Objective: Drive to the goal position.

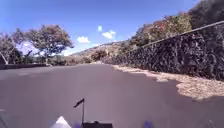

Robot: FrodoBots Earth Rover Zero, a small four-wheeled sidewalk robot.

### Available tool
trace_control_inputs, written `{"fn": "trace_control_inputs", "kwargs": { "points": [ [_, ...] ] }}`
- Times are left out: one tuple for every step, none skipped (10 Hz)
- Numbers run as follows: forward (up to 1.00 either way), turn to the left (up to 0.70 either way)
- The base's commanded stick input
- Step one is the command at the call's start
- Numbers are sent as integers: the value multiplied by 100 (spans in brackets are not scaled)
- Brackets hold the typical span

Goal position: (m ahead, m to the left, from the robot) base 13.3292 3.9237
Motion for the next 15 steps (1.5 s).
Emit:
{"fn": "trace_control_inputs", "kwargs": {
  "points": [
    [50,0],
    [50,0],
    [50,0],
    [50,0],
    [50,0],
    [50,0],
    [50,0],
    [50,0],
    [50,0],
    [50,0],
    [50,0],
    [50,0],
    [50,0],
    [50,0],
    [50,0]
  ]
}}
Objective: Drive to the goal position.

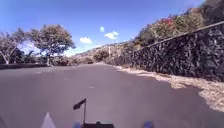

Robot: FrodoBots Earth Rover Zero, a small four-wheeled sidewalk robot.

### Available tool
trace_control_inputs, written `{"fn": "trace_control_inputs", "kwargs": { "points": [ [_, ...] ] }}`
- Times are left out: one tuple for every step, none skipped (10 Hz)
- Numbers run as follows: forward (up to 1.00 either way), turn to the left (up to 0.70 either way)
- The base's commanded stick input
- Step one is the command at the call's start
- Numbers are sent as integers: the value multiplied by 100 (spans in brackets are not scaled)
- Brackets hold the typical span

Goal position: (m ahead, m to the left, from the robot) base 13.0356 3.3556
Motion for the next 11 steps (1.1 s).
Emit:
{"fn": "trace_control_inputs", "kwargs": {
  "points": [
    [50,0],
    [50,0],
    [50,0],
    [50,0],
    [50,0],
    [50,0],
    [50,0],
    [50,0],
    [50,0],
    [50,0],
    [50,0]
  ]
}}
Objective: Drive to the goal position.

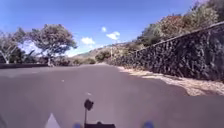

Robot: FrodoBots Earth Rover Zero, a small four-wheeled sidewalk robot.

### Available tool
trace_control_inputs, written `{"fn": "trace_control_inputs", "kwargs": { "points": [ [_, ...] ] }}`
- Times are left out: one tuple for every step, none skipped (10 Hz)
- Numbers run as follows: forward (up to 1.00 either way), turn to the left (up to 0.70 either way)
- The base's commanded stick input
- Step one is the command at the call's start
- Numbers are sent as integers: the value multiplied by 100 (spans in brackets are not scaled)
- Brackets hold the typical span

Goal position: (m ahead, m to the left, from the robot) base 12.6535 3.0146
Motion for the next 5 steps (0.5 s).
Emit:
{"fn": "trace_control_inputs", "kwargs": {
  "points": [
    [50,0],
    [50,0],
    [50,0],
    [50,0],
    [50,0]
  ]
}}
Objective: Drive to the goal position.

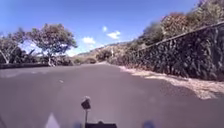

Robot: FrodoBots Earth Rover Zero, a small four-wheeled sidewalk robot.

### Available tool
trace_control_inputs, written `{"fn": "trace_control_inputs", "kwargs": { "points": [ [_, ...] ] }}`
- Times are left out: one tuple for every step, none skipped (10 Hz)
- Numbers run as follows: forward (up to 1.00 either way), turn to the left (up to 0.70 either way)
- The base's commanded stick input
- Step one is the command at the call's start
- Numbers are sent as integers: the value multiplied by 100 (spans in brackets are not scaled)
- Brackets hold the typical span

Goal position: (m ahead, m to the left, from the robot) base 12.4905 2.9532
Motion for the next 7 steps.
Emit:
{"fn": "trace_control_inputs", "kwargs": {
  "points": [
    [50,0],
    [50,0],
    [50,0],
    [50,0],
    [50,0],
    [50,0],
    [50,0]
  ]
}}
